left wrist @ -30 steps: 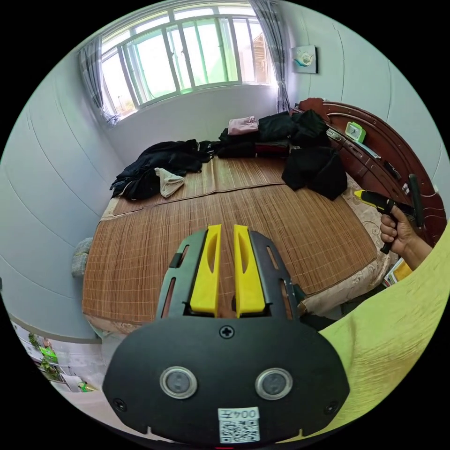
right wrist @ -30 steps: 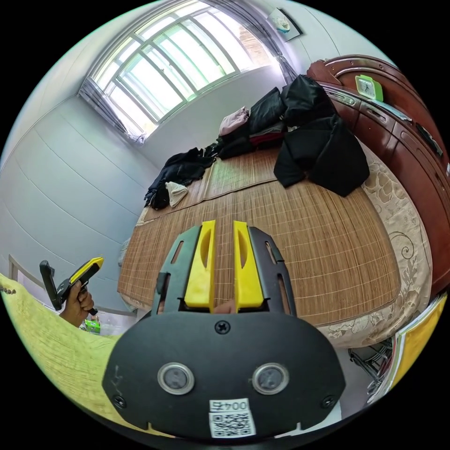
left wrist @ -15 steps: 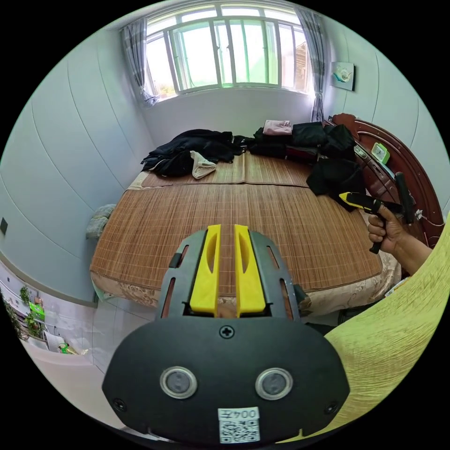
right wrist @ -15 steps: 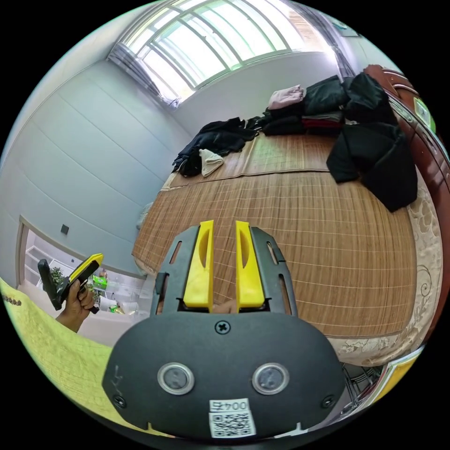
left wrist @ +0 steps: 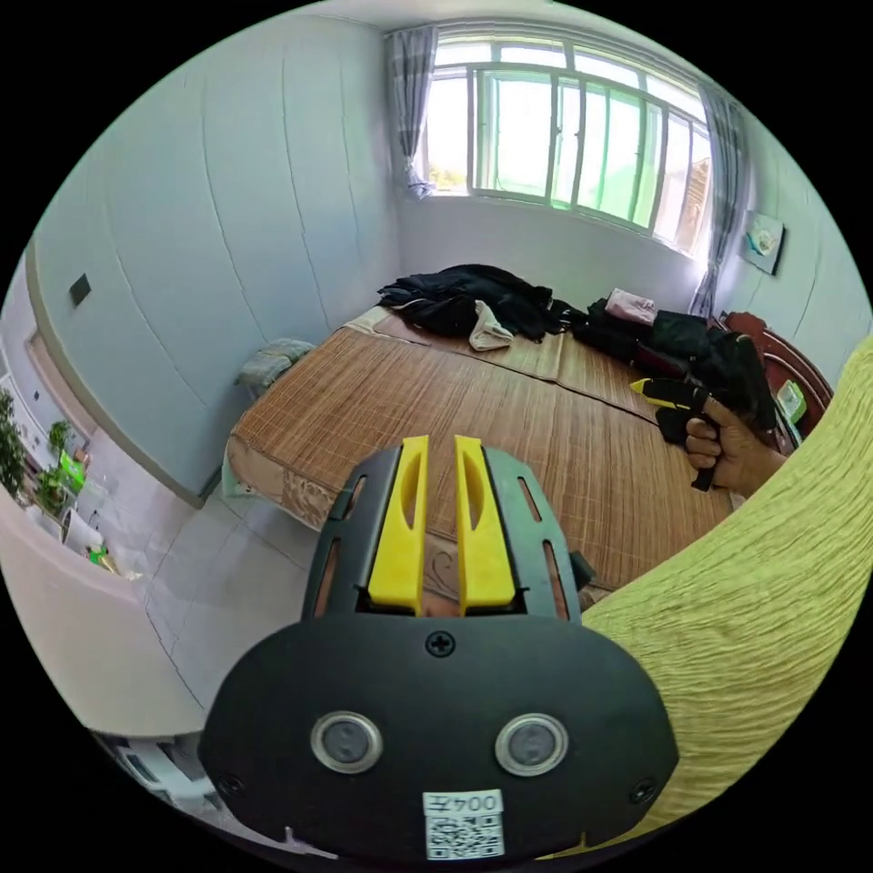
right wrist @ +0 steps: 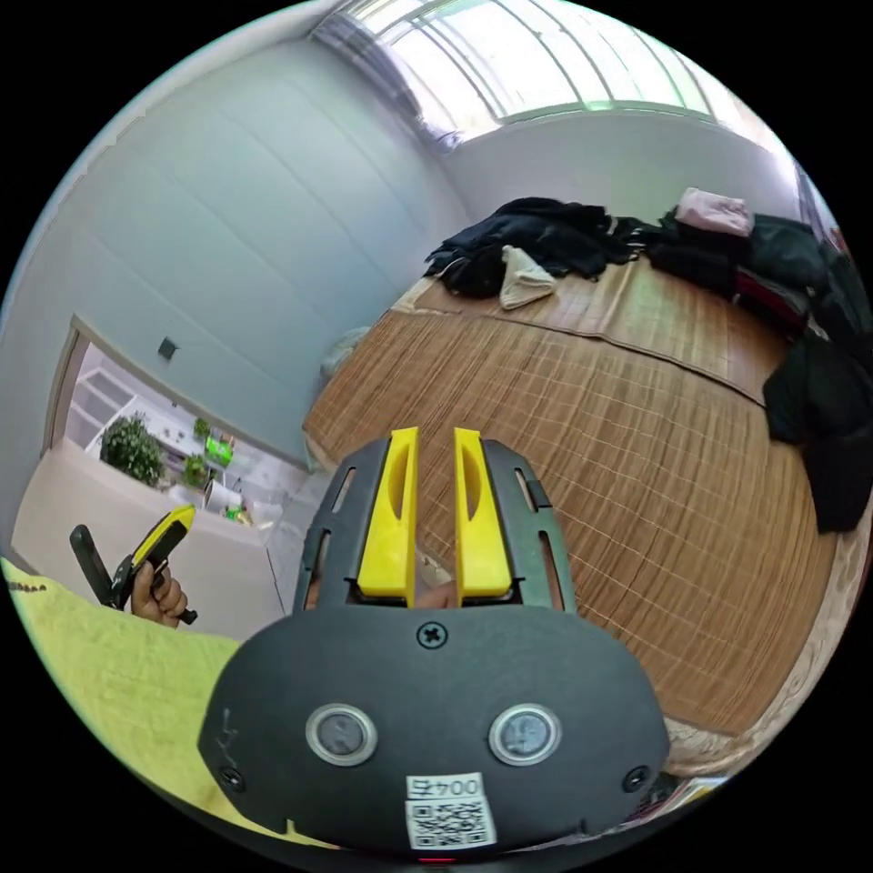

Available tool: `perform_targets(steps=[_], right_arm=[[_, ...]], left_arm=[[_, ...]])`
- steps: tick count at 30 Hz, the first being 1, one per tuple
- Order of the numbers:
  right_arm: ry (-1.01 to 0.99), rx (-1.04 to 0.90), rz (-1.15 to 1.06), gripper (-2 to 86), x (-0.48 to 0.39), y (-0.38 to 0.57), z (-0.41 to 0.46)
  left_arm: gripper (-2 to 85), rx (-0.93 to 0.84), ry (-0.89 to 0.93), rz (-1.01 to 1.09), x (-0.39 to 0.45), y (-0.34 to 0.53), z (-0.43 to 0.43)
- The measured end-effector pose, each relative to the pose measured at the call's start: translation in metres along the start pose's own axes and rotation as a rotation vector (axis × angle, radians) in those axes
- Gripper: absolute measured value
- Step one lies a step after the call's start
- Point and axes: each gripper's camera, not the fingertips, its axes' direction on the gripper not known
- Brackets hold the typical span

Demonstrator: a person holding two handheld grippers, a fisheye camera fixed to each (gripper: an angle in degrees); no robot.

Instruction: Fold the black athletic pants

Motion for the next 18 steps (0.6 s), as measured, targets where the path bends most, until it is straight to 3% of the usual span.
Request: perform_targets(steps=[9, 18], right_arm=[[-0.077, -0.193, -0.361, 6.0, -0.044, -0.058, 0.108], [-0.139, -0.239, -0.642, 2.6, -0.124, -0.048, 0.173]], left_arm=[[1.3, -0.062, -0.199, -0.399, 0.003, 0.077, -0.049], [0.2, 0.084, -0.33, -0.702, 0.017, 0.158, -0.076]])
